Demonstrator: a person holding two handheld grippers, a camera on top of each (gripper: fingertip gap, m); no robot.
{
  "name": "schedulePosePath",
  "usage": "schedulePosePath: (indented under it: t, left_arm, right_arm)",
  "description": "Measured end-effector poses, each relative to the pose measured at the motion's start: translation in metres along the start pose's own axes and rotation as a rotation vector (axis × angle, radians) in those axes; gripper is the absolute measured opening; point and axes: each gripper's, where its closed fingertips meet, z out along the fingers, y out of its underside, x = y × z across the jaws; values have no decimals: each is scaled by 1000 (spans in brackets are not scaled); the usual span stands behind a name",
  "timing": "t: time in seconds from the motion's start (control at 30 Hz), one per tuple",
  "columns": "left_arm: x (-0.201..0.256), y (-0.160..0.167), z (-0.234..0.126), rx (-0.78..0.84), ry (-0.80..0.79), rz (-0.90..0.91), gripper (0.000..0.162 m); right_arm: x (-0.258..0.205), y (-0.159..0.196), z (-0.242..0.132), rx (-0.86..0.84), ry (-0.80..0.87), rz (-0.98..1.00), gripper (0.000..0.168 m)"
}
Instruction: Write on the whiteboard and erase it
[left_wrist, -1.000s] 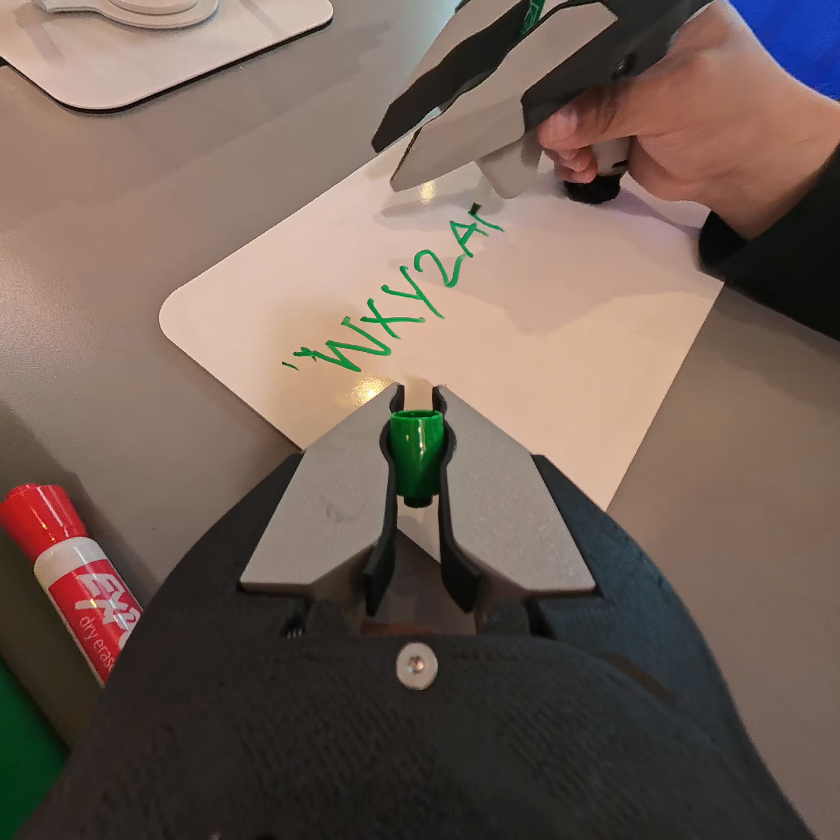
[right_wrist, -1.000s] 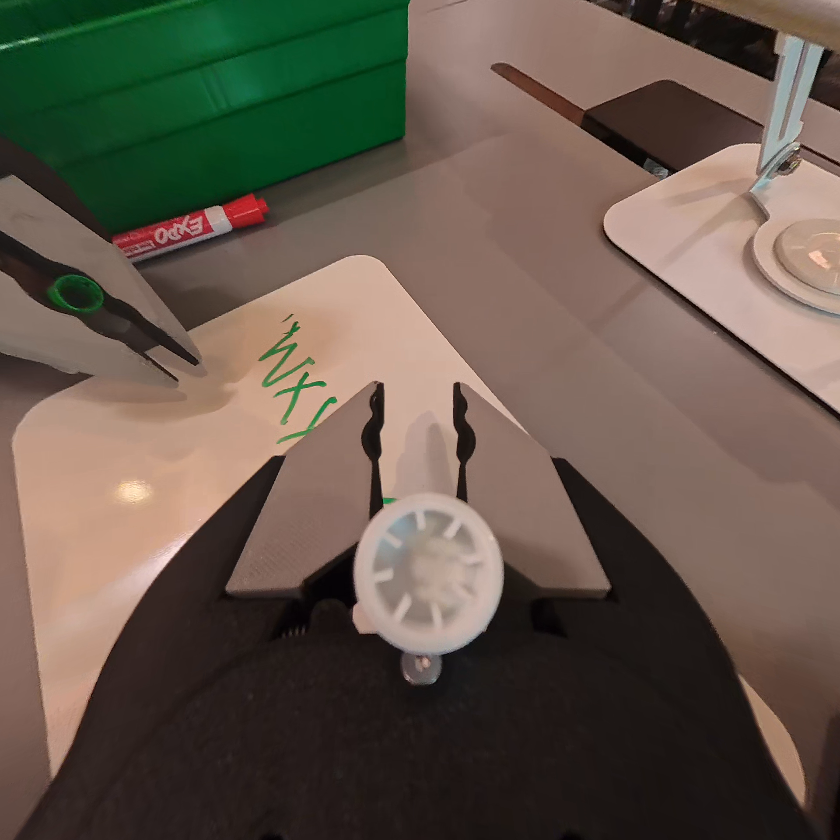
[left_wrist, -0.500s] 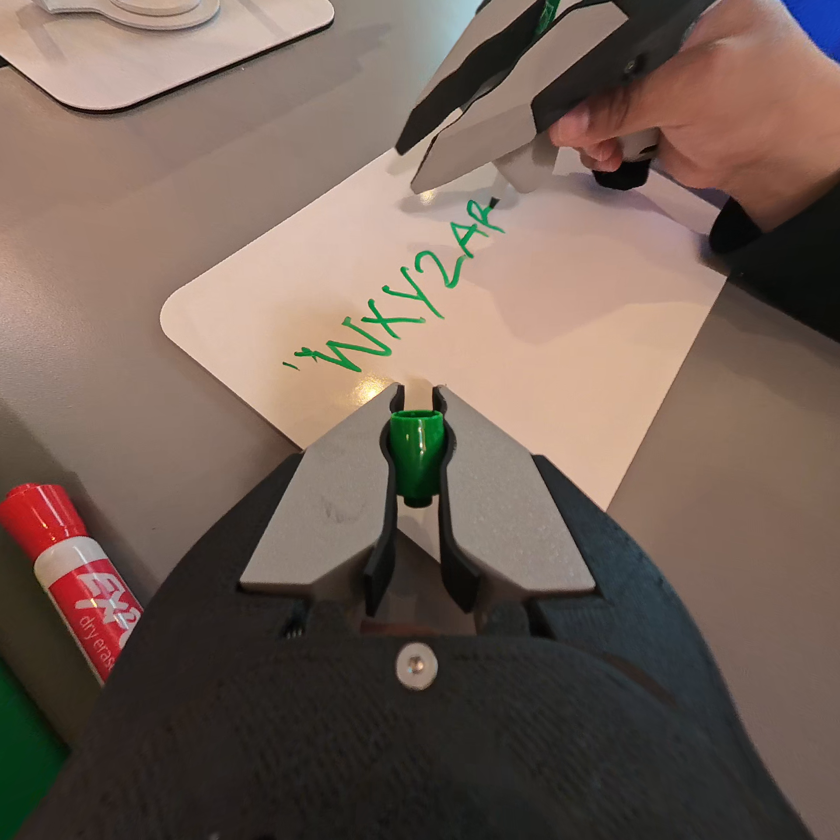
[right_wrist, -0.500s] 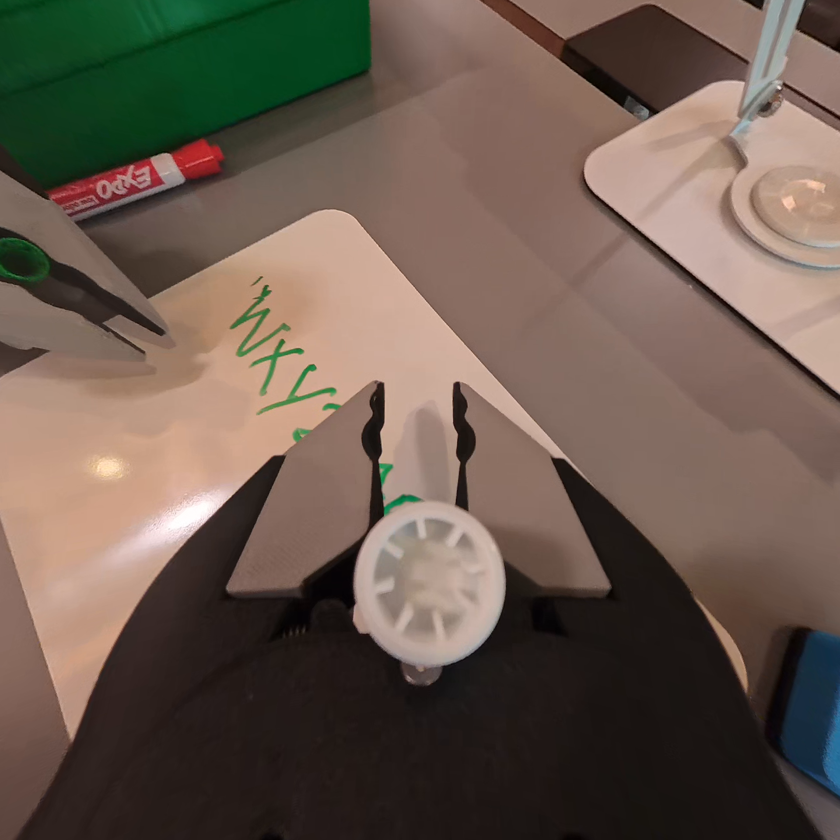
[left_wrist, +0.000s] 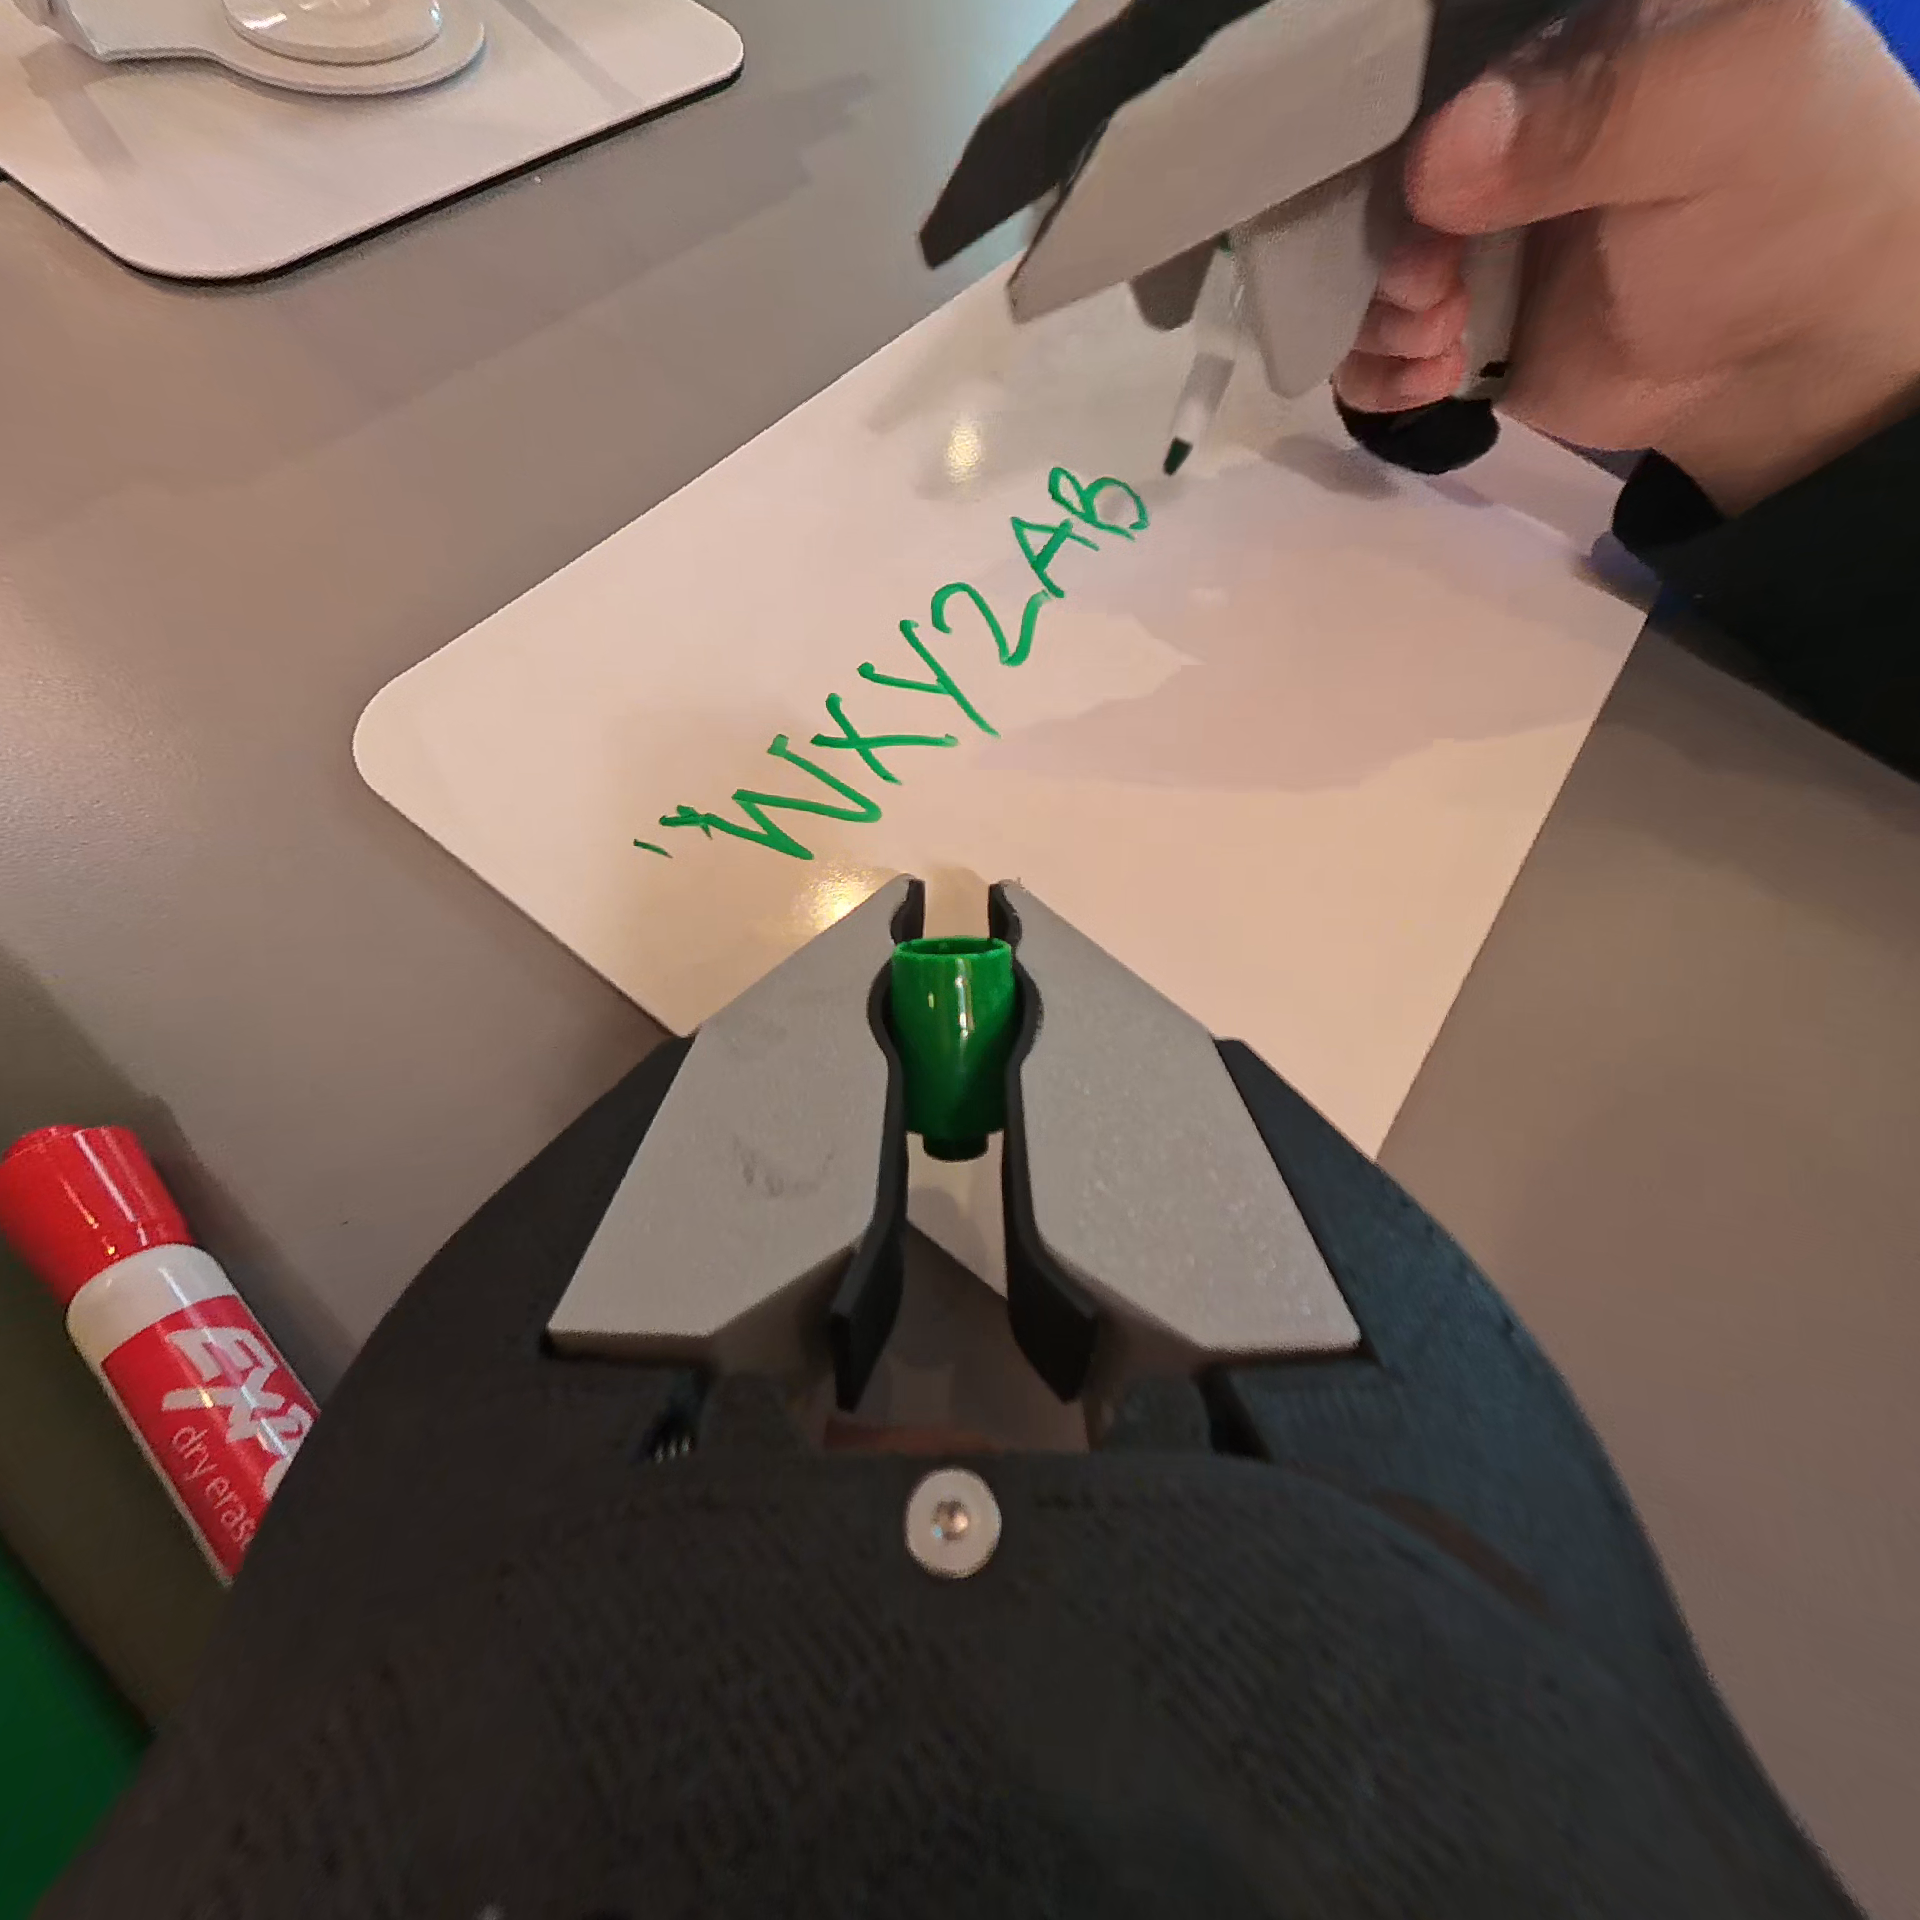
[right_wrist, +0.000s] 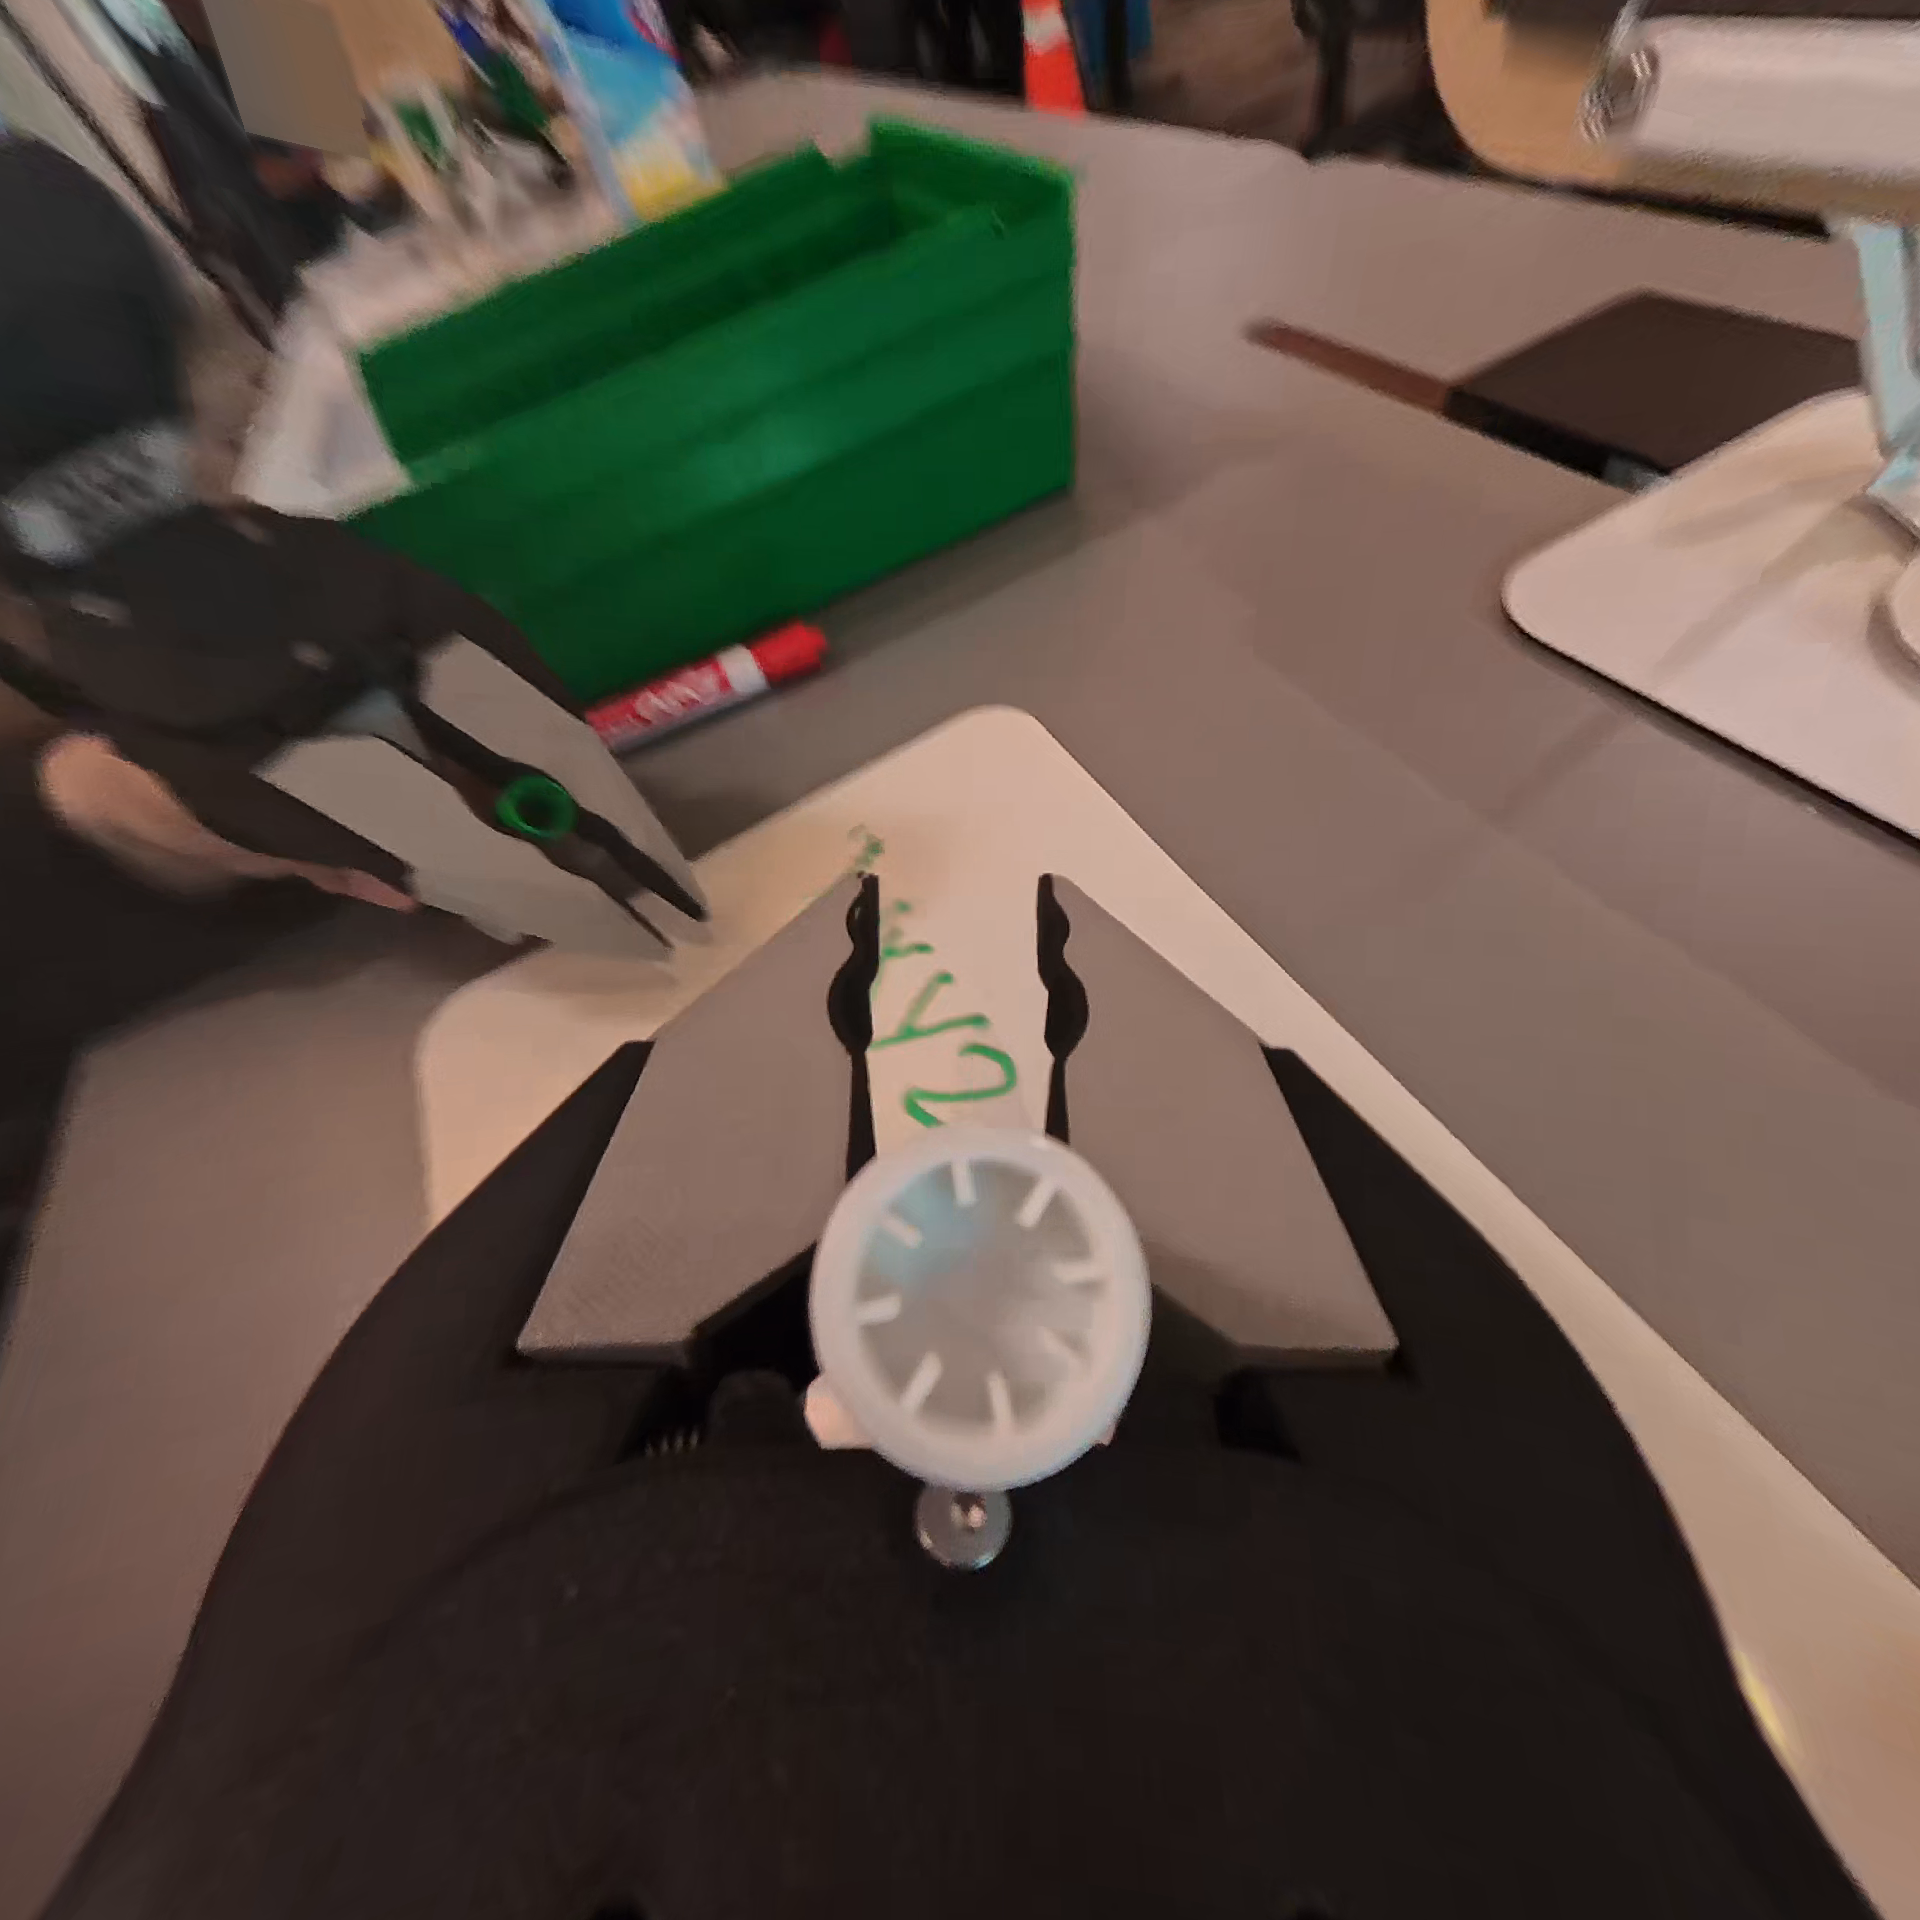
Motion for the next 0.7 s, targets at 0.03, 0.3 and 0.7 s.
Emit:
schedulePosePath:
  t: [0.03,0.3,0.7]
  left_arm:
    - [3,-2,0,14,11,7,9]
    - [44,-18,-5,119,233,24,9]
    - [84,-20,-10,149,383,140,9]
  right_arm:
    - [-10,-7,-3,46,-65,12,27]
    - [-93,-41,-10,243,-435,18,27]
    - [-142,-45,-1,281,-539,-39,27]
